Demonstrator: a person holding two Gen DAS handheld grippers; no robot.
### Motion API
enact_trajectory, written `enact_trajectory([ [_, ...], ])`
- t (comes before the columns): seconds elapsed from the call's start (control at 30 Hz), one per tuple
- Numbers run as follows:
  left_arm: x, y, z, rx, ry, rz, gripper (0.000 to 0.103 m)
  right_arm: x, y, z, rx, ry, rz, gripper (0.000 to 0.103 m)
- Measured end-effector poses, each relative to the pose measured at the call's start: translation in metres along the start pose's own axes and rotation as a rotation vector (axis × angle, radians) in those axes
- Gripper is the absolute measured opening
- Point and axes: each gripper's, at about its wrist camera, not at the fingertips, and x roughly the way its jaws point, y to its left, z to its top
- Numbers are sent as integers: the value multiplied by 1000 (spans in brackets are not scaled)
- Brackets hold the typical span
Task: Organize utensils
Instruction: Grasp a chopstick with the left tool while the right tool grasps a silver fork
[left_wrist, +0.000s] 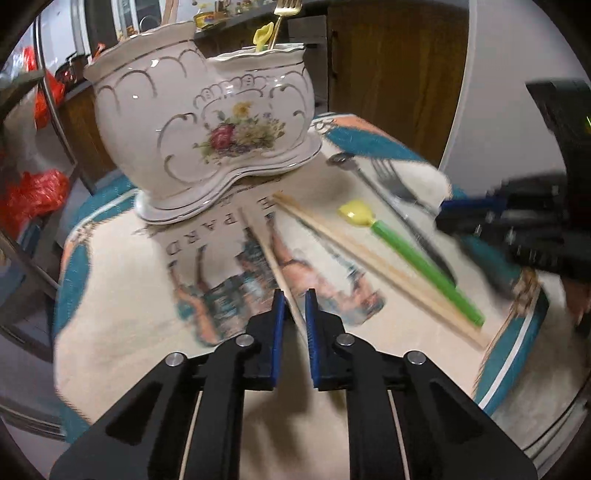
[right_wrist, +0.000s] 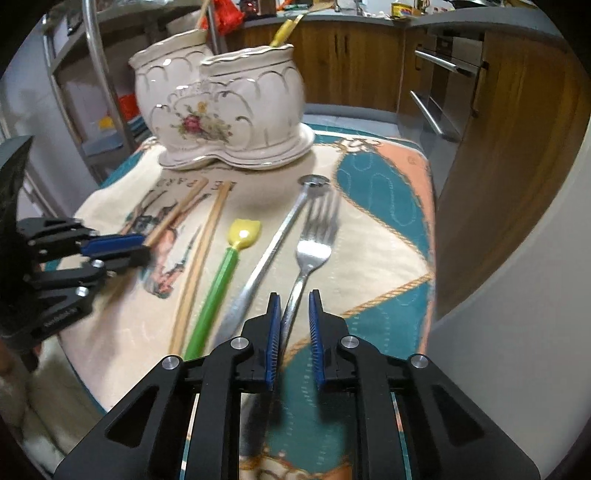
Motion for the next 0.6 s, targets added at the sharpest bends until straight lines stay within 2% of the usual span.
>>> enact_trajectory([
  [0.17,-3,12,-4,18,23,20,11,7,-4,9,1,60,7,17],
  [0.27,-2,23,-6,30,39,66,11,10,0,15,-21,76,-7,17],
  [0.4,1,40,-1,-39,53,2,11,13,-2,17,-5,65,3,13],
  [0.5,4,39,3,-19,40,10,10,12,-9,16,32,54,23,6],
  [0.6,4,37,2,-2,32,9,6,9,-14,13,54,43,39,6],
])
